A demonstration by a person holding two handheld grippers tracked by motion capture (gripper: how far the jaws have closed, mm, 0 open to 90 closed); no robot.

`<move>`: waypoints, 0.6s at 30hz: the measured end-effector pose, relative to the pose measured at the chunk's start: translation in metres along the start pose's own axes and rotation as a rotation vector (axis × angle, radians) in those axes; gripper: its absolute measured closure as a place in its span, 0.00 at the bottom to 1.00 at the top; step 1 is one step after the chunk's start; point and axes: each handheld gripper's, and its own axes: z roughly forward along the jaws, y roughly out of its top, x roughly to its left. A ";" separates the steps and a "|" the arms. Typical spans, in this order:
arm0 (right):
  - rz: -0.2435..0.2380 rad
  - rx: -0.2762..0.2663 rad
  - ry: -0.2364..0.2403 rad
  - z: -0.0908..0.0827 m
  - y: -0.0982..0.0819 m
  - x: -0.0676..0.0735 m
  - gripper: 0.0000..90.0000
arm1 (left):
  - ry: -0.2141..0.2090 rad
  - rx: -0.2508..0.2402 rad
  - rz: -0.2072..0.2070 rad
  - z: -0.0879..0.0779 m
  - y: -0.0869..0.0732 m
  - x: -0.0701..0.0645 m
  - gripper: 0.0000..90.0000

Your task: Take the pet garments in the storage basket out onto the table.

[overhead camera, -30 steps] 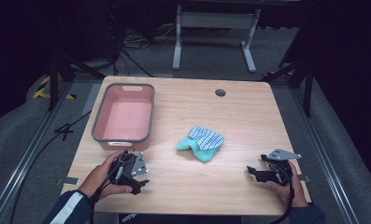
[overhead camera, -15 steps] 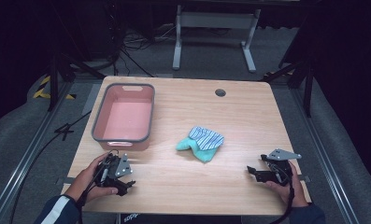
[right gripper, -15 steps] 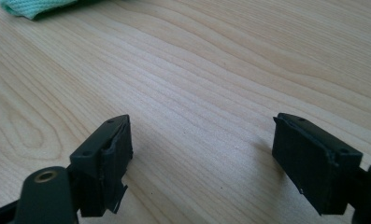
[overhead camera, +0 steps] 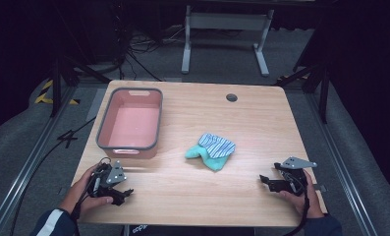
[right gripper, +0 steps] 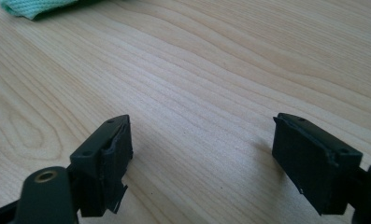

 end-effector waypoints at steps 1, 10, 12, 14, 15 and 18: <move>0.000 0.000 0.000 0.000 0.000 0.000 0.23 | -0.008 -0.004 -0.017 0.000 -0.004 0.003 0.19; 0.000 0.000 0.000 0.000 0.000 0.000 0.23 | -0.095 -0.167 -0.199 0.006 -0.040 0.022 0.16; 0.000 -0.001 0.000 0.000 0.000 0.000 0.23 | -0.091 -0.190 -0.197 0.007 -0.041 0.022 0.15; 0.000 -0.001 0.000 0.000 0.000 0.000 0.23 | -0.091 -0.190 -0.197 0.007 -0.041 0.022 0.15; 0.003 -0.001 0.002 0.000 0.000 0.000 0.23 | -0.091 -0.190 -0.198 0.007 -0.041 0.022 0.15; -0.001 -0.002 0.000 0.000 0.000 0.000 0.23 | -0.091 -0.190 -0.197 0.007 -0.041 0.022 0.15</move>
